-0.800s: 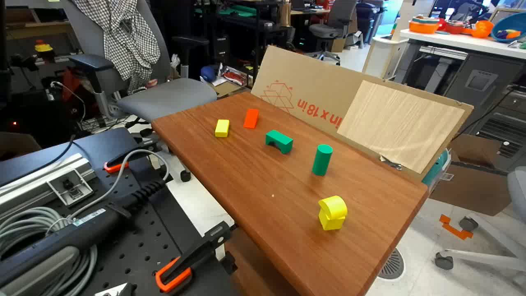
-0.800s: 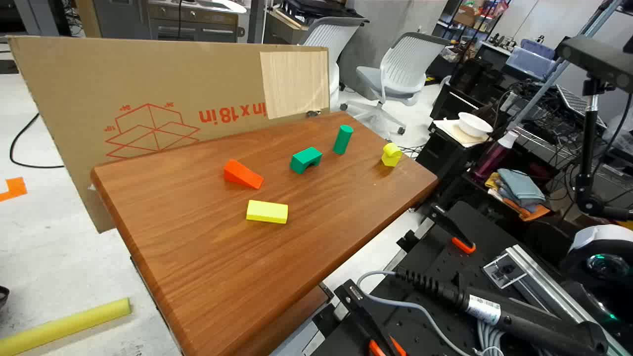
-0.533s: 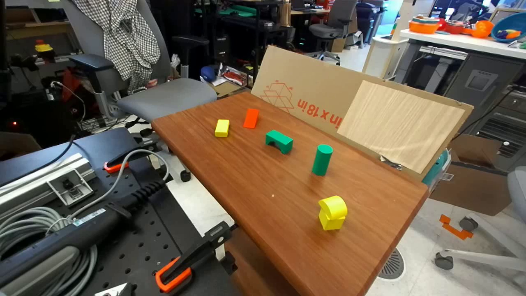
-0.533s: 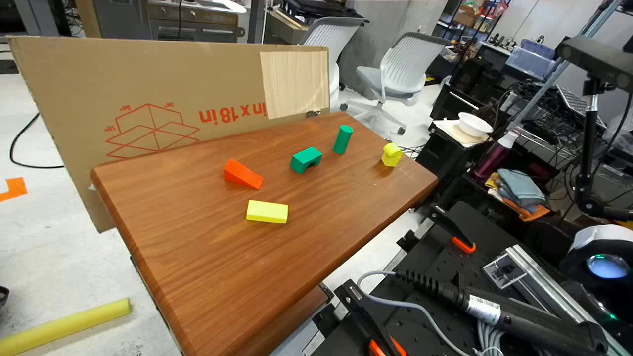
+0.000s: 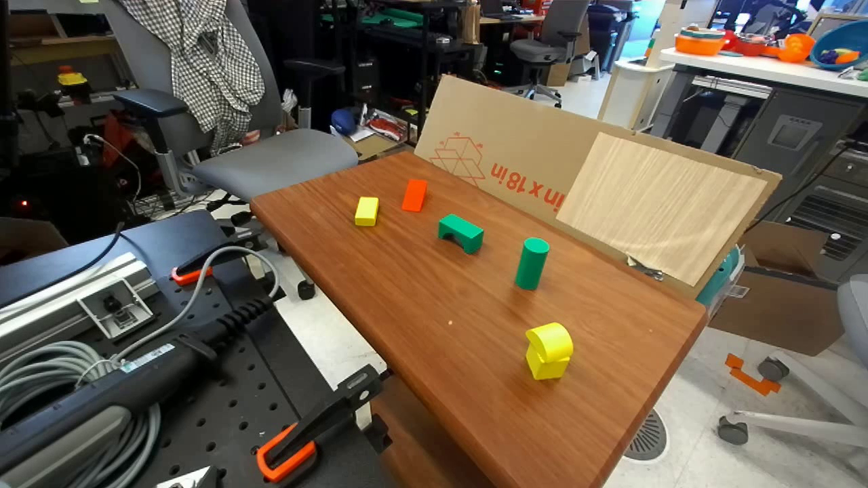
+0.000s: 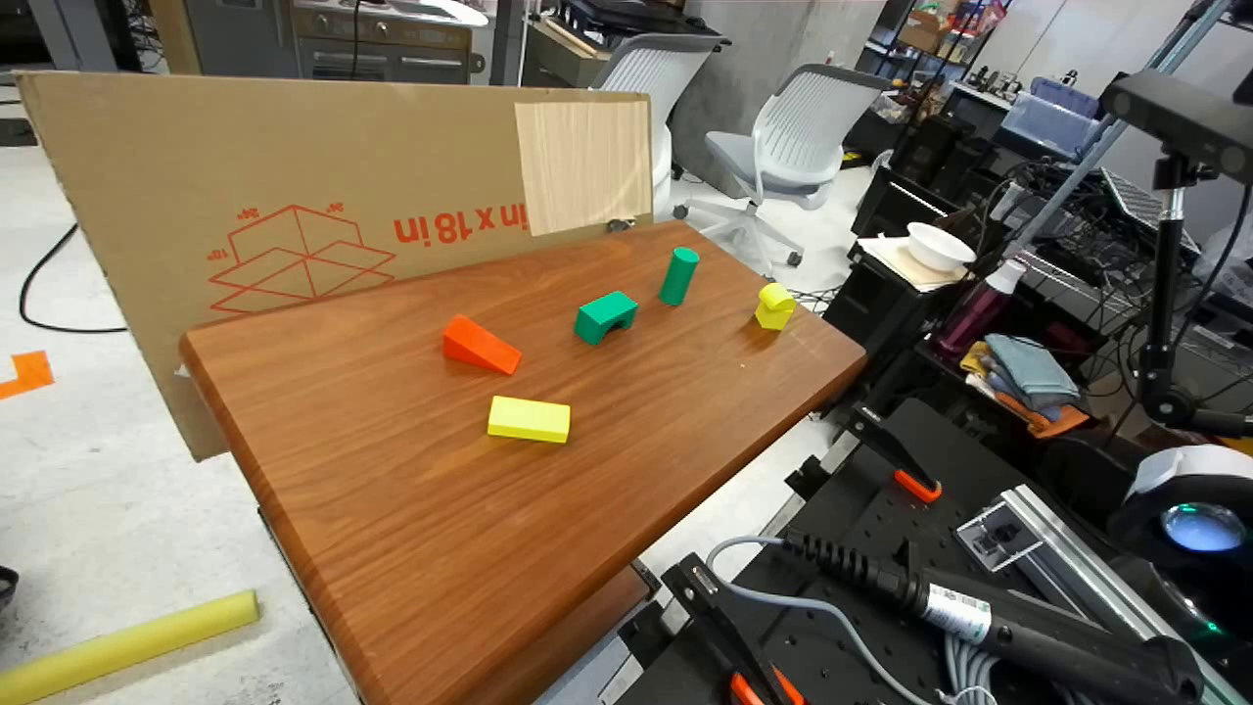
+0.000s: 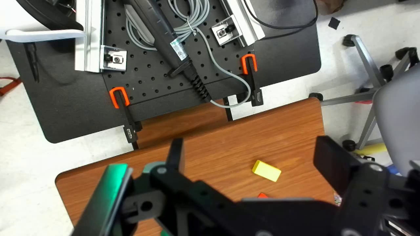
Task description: Put the leftmost yellow block and put it on top of the green block
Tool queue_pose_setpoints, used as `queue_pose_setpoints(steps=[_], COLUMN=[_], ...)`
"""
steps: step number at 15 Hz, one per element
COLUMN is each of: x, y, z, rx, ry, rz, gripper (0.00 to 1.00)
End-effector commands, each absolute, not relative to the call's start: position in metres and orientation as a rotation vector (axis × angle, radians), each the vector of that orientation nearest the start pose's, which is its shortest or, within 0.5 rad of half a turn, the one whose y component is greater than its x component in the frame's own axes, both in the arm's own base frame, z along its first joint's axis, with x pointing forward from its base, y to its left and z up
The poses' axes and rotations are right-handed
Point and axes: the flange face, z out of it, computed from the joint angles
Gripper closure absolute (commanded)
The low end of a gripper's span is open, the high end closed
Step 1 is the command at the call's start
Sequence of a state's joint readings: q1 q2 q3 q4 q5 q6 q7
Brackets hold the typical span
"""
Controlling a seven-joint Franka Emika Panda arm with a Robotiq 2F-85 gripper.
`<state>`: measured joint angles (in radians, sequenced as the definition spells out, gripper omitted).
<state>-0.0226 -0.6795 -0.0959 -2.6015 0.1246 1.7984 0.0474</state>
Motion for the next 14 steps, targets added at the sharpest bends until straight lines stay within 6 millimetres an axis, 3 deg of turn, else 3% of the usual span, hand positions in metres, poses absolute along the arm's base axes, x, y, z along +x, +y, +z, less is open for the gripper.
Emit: queue_pose_setpoints(steps=[1,8,12,14], x=[0.328,0.328,0.352,0.372], y=[-0.029,-0.025,-0.022,-0.02], z=[0.46,0.461,0.466,0.457], rx=[-2.942,-2.956,-2.933,-2.922], ry=[0.26,0.258,0.32,0.345], rz=[0.182,0.139,0.017,-0.075], gripper=[0.0,0.0,0.0,0.0])
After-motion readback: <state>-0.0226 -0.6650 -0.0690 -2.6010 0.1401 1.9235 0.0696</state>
